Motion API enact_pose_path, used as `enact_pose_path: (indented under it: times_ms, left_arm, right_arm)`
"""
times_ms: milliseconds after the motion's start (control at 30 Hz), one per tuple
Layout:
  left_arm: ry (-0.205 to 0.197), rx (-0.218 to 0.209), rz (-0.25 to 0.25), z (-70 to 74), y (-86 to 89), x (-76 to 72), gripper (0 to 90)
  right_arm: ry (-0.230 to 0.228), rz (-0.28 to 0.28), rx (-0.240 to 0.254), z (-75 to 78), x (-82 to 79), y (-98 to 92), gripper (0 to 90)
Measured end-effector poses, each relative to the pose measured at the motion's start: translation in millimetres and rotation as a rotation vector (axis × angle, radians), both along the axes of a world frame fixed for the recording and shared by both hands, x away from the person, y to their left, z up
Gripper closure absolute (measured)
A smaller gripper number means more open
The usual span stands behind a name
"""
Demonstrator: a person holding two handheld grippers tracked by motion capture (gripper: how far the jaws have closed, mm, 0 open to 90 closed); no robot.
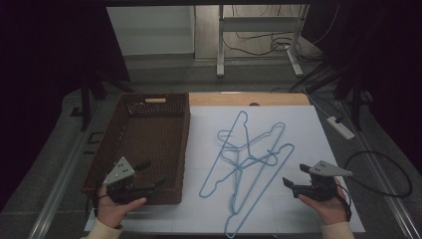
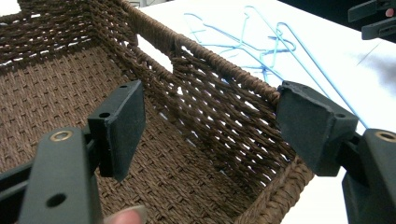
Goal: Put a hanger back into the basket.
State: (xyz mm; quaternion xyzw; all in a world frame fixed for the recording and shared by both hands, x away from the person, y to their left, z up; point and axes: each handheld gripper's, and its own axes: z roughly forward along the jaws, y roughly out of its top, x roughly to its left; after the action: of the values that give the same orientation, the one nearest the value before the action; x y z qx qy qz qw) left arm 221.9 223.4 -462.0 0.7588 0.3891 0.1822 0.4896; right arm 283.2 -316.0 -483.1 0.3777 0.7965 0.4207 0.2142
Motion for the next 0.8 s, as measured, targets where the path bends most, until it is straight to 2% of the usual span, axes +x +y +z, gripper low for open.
enact_pose_path:
  times_ms: [800]
  left_arm:
    - [0.005,-0.001,-0.009,1.1,-2.6,-1.7,24.9]
  right_arm:
    - [0.023,0.022,-0.016,-3.1,6.9,8.8,20.8]
